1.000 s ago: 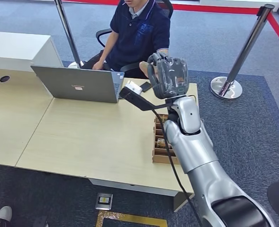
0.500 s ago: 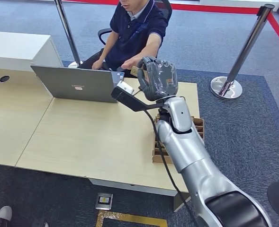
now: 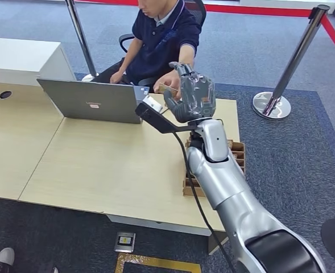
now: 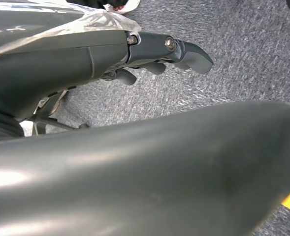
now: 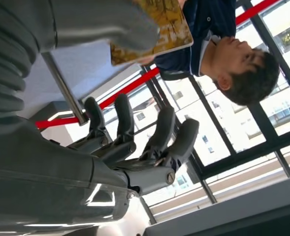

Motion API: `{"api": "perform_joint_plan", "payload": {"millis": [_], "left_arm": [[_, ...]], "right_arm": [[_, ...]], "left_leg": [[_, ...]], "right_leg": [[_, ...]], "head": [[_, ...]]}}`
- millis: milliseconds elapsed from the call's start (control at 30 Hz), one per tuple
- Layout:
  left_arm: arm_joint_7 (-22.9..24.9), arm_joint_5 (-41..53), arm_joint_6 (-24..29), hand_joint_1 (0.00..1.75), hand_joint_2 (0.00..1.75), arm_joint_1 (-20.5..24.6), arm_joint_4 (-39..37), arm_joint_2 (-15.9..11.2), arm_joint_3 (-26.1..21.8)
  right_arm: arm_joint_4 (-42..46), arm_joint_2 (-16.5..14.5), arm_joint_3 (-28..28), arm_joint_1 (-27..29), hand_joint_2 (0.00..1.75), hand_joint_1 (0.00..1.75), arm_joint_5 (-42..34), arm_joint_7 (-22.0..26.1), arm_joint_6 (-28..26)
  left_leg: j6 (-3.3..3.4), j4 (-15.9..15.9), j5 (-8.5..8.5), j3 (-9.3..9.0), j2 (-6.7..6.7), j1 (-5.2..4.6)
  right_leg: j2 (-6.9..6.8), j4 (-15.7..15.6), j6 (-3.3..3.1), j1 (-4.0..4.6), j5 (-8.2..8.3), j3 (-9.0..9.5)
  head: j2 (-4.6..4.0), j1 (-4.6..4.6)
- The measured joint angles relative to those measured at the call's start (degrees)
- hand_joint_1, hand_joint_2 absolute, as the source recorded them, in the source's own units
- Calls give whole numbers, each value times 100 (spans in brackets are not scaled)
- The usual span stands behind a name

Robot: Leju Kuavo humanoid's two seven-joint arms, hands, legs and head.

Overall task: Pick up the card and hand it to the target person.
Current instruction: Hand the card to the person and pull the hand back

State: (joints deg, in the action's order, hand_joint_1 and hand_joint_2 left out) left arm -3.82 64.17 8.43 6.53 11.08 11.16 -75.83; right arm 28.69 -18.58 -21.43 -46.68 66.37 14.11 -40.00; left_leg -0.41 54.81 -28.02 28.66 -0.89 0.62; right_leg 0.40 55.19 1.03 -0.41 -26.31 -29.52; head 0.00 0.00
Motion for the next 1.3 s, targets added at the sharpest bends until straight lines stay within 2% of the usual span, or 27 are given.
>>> {"api": "perform_joint_plan", "payload": {"millis": [67, 167, 300, 400, 533, 667, 767, 833, 900, 967, 1033, 1067, 1100, 1167, 1300], "left_arm": [[12, -38, 16, 0, 0, -8, 2, 18, -29], [60, -60, 31, 0, 0, -21, 2, 44, -53], [125, -112, 39, 0, 0, -33, 6, 66, -112], [111, -165, 62, 0, 0, -54, 11, 91, -167], [212, -171, 161, 0, 0, -68, 16, 133, -190], [338, -138, 164, 0, 0, -84, 24, 147, -174], [384, -140, 137, 0, 0, -101, 31, 162, -184], [460, -137, 126, 0, 0, -106, 35, 178, -191], [506, -160, 144, 0, 0, -108, 38, 199, -223], [490, -205, 183, 0, 0, -107, 37, 219, -271], [475, -230, 221, 0, 0, -103, 37, 229, -298], [470, -233, 235, 0, 0, -99, 37, 232, -302], [455, -245, 250, 0, 0, -95, 37, 236, -312], [407, -275, 264, 0, 0, -86, 37, 243, -334], [254, -274, 418, 0, 0, -88, 37, 330, -322]], "right_arm": [[818, 64, 354, 552, 0, 0, -134, 174, 0], [2532, 165, 695, 1825, 0, 0, -284, 453, 11], [4570, 500, 599, 3534, 0, 0, -939, 681, 196], [5630, 718, 689, 4641, 0, 0, -1041, 591, 323], [6556, 756, 1286, 5834, 0, 0, -785, 212, 554], [6784, 570, 2020, 6554, 0, 0, -837, 102, 949], [6388, 298, 2877, 6671, 0, 0, -723, -9, 1548], [5723, 63, 3817, 6471, 0, 0, -817, 85, 2141], [4545, -1, 4929, 5978, 0, 0, -919, 374, 2540], [2554, 365, 5962, 5229, 0, 0, -914, 759, 2388], [360, 942, 6753, 4553, 0, 0, -955, 738, 2036], [-390, 1148, 6989, 4370, 0, 0, -966, 676, 1879], [-955, 1285, 7180, 4265, 0, 0, -971, 373, 1870], [-1457, 1346, 7364, 4223, 0, 0, -1030, -47, 2007], [-1716, 1135, 7562, 4193, 0, 0, -1100, -1134, 2551]], "left_leg": [[0, -3, 0, -4, -6, 2], [1, -10, 1, -11, -15, 4], [3, -13, 0, -10, -36, 6], [6, -11, -4, -2, -46, 4], [9, -11, -10, 4, -58, 1], [10, -7, -18, 9, -52, -1], [9, -7, -19, 10, -42, -2], [9, -9, -18, 9, -32, -2], [10, -14, -14, 6, -28, -2], [12, -22, -9, -1, -24, 1], [16, -33, -5, -12, -21, 5], [18, -37, -2, -15, -22, 6], [20, -35, -3, -18, -25, 7], [25, -25, -3, -12, -32, 3], [30, -7, -8, 4, -8, -5]], "right_leg": [[-6, -6, 0, 2, -1, 6], [-15, -18, 1, 4, -1, 17], [-31, -28, 3, 5, -7, 27], [-38, -30, 7, 3, -13, 24], [-48, -35, 9, 2, -20, 19], [-36, -30, 10, -1, -21, 11], [-26, -28, 11, -2, -19, 5], [-17, -30, 11, -2, -15, 3], [-15, -36, 11, -1, -11, 7], [-12, -49, 13, 2, -2, 16], [-8, -69, 16, 7, 9, 33], [-9, -77, 18, 8, 13, 40], [-12, -79, 20, 10, 14, 45], [-19, -69, 27, 4, 11, 39], [6, -46, 34, -5, 8, 13]], "head": [[0, 0], [0, 0], [0, 0], [0, 0], [0, 0], [0, 0], [0, 0], [0, 0], [0, 0], [0, 0], [0, 0], [0, 0], [0, 0], [0, 0], [0, 0]]}}
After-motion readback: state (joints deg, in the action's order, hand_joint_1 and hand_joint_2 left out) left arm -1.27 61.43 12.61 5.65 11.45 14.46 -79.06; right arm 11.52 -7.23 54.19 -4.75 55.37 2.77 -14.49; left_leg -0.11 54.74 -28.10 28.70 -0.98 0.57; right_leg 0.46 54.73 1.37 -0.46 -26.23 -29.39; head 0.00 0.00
